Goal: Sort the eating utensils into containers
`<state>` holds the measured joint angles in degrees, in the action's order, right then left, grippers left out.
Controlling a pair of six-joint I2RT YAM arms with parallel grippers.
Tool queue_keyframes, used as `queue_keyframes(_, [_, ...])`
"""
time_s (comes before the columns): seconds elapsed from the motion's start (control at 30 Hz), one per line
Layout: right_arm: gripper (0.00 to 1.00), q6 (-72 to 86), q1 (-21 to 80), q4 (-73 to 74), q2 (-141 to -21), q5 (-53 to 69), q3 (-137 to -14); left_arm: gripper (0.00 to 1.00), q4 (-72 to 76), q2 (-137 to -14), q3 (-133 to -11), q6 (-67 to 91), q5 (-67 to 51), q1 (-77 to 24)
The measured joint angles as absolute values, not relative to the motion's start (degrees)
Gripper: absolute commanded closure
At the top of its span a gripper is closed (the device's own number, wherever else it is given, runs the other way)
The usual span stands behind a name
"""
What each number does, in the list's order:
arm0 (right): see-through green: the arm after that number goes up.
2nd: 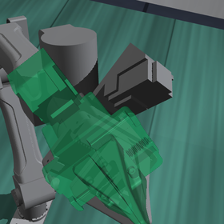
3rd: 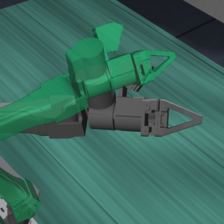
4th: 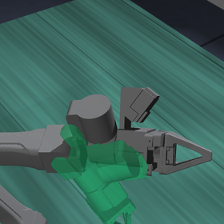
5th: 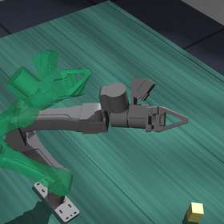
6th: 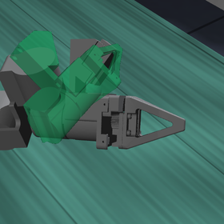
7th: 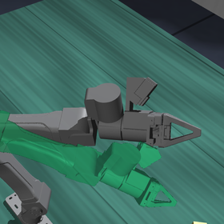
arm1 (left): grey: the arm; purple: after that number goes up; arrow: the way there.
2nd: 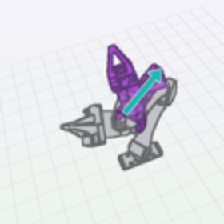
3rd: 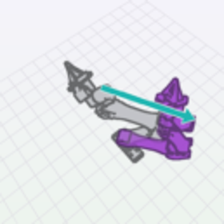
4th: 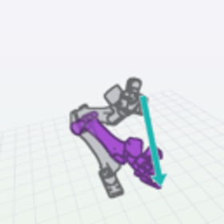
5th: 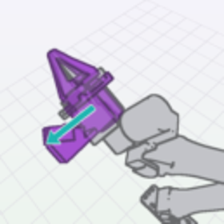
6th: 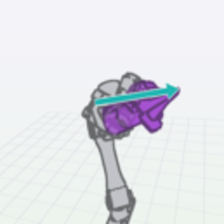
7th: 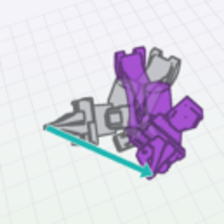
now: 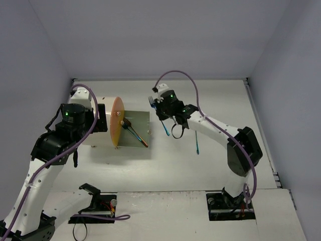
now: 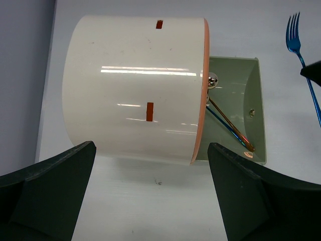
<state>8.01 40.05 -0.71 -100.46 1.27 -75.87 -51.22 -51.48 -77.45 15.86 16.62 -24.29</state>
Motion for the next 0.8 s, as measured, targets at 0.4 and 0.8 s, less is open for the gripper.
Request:
queue_keyframes(0.4, [1.0,10.19,47.48,-5.09,-107.15,3.49,-89.98,0.07,-51.22,-51.17,-77.45,15.86,16.67,-24.29])
queue_keyframes(0.8, [1.0,9.83,49.21,-4.83,-113.68,4.12,-90.0,0.07,-51.22,-50.1,-77.45,15.84,16.75,-24.29])
